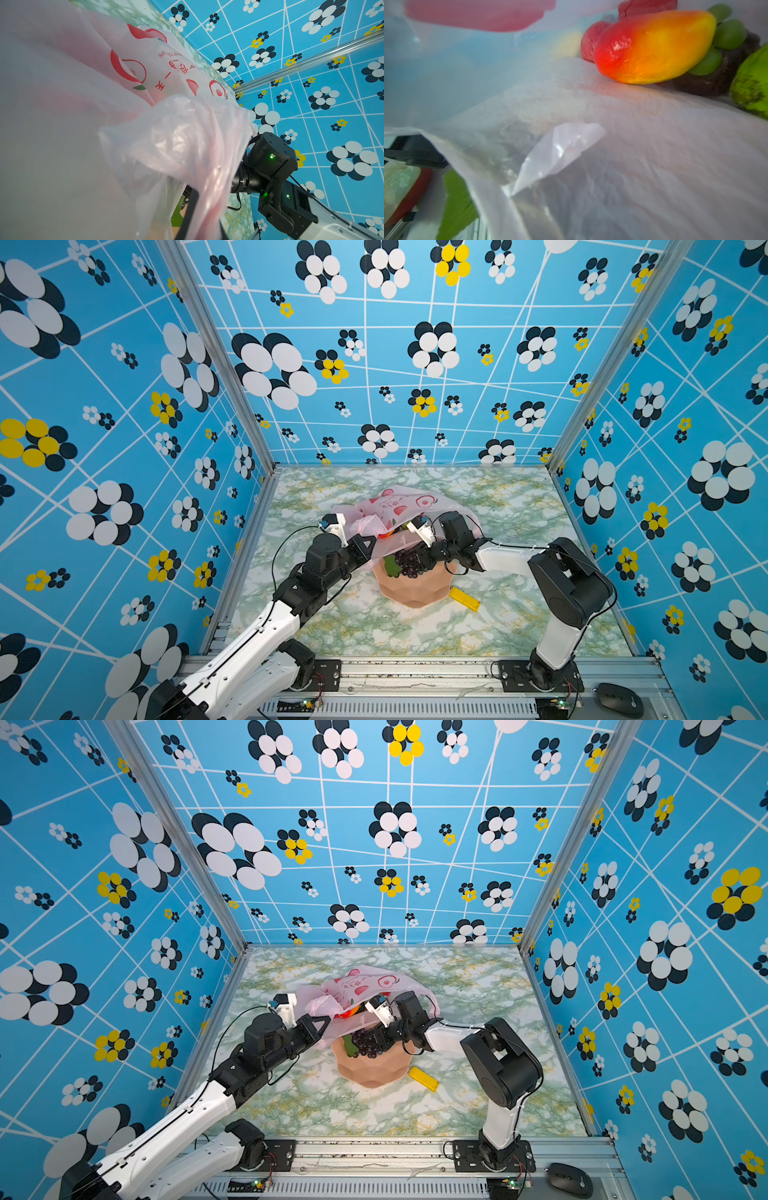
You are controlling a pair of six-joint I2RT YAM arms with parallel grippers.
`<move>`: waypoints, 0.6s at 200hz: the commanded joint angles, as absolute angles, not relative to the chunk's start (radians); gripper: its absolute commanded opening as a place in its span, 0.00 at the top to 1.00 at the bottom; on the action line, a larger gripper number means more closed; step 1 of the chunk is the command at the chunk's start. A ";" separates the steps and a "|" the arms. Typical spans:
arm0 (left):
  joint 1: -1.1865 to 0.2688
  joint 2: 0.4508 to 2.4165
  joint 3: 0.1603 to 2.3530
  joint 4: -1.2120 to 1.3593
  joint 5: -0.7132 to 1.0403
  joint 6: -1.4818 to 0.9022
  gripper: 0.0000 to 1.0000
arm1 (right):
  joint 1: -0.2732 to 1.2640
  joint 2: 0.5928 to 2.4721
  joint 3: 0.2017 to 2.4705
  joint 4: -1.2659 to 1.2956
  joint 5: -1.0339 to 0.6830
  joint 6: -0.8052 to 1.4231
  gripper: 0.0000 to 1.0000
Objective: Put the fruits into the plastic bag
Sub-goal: 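Lift the grapes with the right gripper toward the bag mouth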
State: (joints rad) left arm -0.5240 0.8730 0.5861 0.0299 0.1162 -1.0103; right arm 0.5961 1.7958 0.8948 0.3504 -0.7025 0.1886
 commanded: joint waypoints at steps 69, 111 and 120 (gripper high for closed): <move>-0.523 0.874 0.635 0.051 0.126 -1.014 1.00 | 0.533 1.747 0.736 1.106 -0.839 0.828 0.63; -0.527 0.876 0.637 0.051 0.124 -1.010 1.00 | 0.529 1.673 0.666 1.223 -0.826 0.934 0.65; -0.529 0.879 0.638 0.052 0.123 -1.009 1.00 | 0.529 1.637 0.652 1.199 -0.825 0.928 0.64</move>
State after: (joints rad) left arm -0.5240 0.8745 0.6052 0.0322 0.1162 -1.0103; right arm 0.5335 1.7348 0.6811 1.0950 -0.8028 0.8497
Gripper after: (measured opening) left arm 0.040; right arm 0.358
